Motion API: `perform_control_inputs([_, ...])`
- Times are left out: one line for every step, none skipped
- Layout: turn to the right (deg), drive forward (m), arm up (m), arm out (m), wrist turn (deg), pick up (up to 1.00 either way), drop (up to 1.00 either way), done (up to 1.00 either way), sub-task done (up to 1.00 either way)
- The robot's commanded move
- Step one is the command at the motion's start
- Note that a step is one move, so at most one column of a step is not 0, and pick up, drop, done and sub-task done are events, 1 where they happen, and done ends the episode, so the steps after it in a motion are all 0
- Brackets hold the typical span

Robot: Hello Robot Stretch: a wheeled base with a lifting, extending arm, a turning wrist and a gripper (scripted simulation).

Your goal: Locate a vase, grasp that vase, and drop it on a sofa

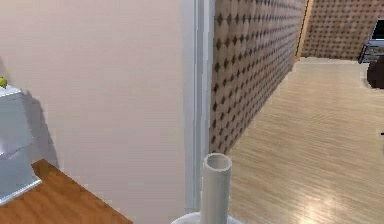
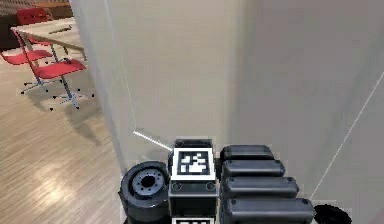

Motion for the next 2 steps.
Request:
perform_control_inputs([0.0,0.20,0.00,0.00,0.0,0.00,0.00,0.00,0.00])
perform_control_inputs([36.0,0.00,0.00,0.00,0.0,0.00,0.00,0.00,0.00])
